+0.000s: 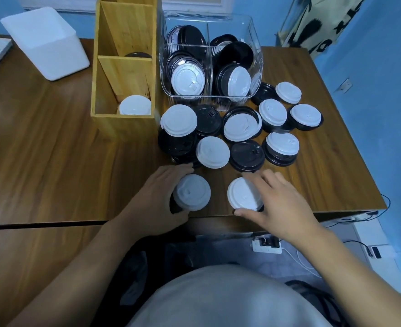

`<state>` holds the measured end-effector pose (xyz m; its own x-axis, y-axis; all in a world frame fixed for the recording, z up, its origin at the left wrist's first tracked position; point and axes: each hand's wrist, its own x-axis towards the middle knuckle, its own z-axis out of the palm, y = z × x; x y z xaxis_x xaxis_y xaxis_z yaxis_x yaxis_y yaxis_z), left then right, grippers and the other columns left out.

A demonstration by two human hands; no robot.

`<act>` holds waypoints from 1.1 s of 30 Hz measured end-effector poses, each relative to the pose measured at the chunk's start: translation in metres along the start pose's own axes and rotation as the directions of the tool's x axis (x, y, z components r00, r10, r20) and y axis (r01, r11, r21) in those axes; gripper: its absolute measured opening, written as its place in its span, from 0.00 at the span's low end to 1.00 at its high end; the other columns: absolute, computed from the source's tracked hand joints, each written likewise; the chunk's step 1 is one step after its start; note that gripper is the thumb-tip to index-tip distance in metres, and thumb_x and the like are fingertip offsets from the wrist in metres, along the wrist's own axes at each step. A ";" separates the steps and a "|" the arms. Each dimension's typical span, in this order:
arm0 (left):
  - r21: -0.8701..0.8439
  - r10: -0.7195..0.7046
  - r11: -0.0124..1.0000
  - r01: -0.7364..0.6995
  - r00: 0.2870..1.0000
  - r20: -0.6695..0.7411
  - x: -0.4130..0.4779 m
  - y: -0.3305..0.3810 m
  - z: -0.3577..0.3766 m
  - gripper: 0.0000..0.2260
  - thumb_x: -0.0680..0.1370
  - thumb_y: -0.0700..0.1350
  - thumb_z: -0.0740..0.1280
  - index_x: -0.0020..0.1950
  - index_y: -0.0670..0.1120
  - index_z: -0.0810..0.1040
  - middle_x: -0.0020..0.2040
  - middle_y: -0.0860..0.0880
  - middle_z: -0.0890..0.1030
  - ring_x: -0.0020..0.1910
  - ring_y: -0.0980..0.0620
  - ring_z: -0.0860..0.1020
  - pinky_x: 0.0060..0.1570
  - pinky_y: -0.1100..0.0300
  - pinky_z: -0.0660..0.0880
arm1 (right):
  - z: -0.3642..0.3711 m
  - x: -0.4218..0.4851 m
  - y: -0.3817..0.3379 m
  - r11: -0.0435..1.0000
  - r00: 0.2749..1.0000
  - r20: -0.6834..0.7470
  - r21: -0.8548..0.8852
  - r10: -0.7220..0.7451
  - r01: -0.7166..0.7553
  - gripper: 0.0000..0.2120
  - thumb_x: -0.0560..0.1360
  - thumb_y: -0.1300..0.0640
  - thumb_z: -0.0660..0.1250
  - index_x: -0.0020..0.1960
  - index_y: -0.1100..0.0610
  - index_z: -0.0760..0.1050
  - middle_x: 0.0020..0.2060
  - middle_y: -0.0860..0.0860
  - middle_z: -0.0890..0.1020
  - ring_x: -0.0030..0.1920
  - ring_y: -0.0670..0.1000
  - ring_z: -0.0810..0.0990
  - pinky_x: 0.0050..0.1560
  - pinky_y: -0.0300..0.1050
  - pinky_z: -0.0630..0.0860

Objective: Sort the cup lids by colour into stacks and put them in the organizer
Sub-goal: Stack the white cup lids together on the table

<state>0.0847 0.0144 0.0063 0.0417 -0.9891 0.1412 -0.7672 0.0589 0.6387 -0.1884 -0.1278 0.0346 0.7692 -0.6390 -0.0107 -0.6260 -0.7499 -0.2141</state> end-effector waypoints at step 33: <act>0.113 -0.004 0.993 0.015 0.995 -0.100 0.009 -0.004 0.020 0.39 0.68 0.70 0.70 0.71 0.47 0.73 0.64 0.51 0.79 0.65 0.49 0.73 0.68 0.49 0.67 | 0.014 0.042 -0.055 0.913 0.991 -0.087 0.387 -0.104 0.129 0.34 0.67 0.39 0.77 0.68 0.53 0.76 0.64 0.45 0.78 0.64 0.48 0.72 0.67 0.31 0.62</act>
<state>0.0754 0.0025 -0.0107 0.1080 -0.9710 0.2134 -0.8342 0.0283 0.5508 -0.1192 -0.1107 0.0319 0.8157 -0.5704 0.0965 -0.4223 -0.7011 -0.5746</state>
